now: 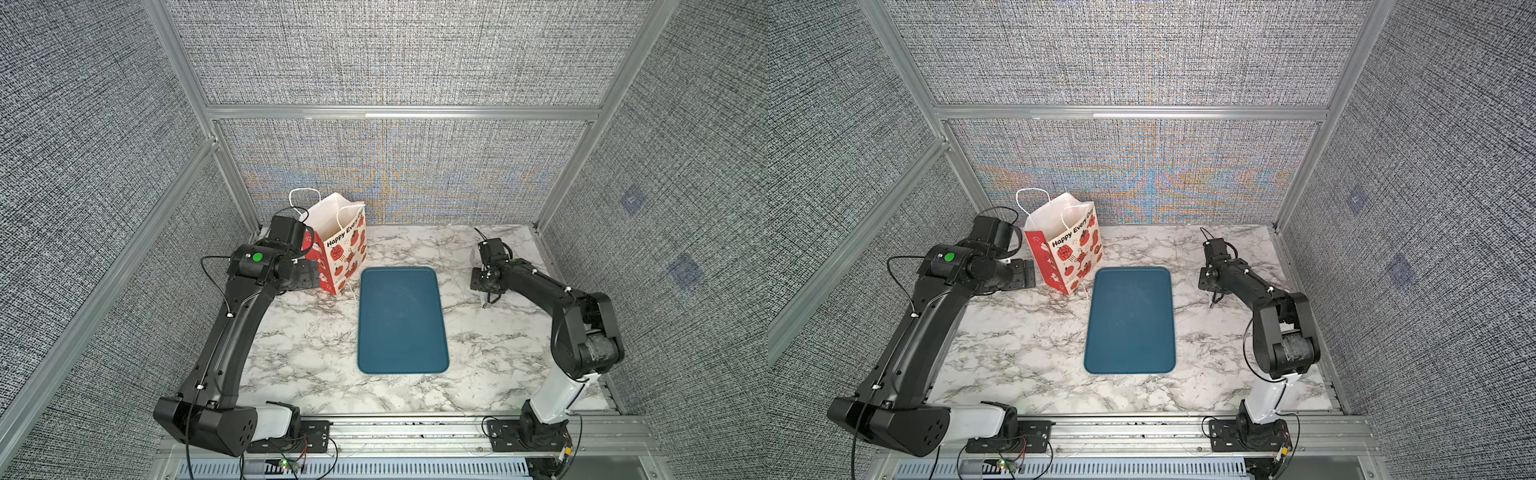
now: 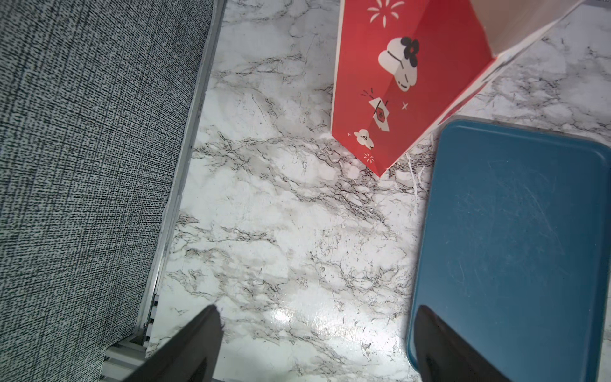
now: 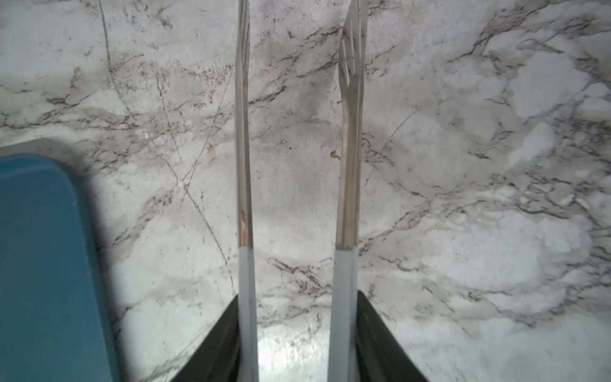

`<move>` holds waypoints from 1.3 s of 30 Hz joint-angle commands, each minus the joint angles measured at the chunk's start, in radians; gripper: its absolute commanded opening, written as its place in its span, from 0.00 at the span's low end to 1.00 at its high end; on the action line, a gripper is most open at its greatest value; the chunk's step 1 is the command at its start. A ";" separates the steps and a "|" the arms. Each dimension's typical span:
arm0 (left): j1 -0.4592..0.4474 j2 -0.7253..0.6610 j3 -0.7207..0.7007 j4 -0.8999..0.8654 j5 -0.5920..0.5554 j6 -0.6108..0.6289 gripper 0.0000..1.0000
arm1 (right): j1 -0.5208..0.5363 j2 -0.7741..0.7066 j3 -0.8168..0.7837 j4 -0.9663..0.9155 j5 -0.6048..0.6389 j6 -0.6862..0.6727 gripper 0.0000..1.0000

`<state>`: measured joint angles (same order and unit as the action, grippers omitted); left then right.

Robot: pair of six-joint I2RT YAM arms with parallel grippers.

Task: Pack bread into a paper bag
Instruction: Place the clamp at the center of the board.

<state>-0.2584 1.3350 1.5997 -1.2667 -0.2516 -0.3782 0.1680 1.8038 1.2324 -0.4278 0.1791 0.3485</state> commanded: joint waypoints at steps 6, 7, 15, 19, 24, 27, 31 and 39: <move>0.002 -0.096 -0.031 -0.007 -0.068 0.006 0.93 | -0.062 0.129 0.083 0.063 -0.055 -0.006 0.50; 0.002 -0.105 -0.031 -0.006 -0.072 0.004 0.93 | -0.066 0.147 0.097 0.061 -0.055 -0.013 0.50; 0.002 -0.126 -0.009 -0.035 -0.090 0.006 0.94 | -0.126 0.274 0.214 0.040 -0.079 -0.028 0.50; 0.001 -0.132 -0.001 -0.043 -0.105 0.009 0.94 | -0.146 0.355 0.291 -0.002 -0.094 -0.038 0.51; 0.002 -0.135 0.013 -0.040 -0.130 0.036 0.94 | -0.150 0.405 0.338 -0.022 -0.073 -0.057 0.59; 0.001 -0.128 0.024 -0.035 -0.144 0.050 0.94 | -0.150 0.405 0.346 -0.024 -0.044 -0.071 0.68; 0.001 -0.118 0.025 -0.012 -0.141 0.070 0.94 | -0.156 0.391 0.362 -0.033 -0.004 -0.092 0.76; 0.002 -0.220 -0.161 0.219 -0.160 0.113 0.96 | -0.134 0.240 0.304 -0.002 0.003 -0.110 0.97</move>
<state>-0.2584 1.1473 1.4887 -1.1763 -0.3985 -0.2939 0.0189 2.0857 1.5536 -0.4362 0.1761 0.2565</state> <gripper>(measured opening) 0.958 0.959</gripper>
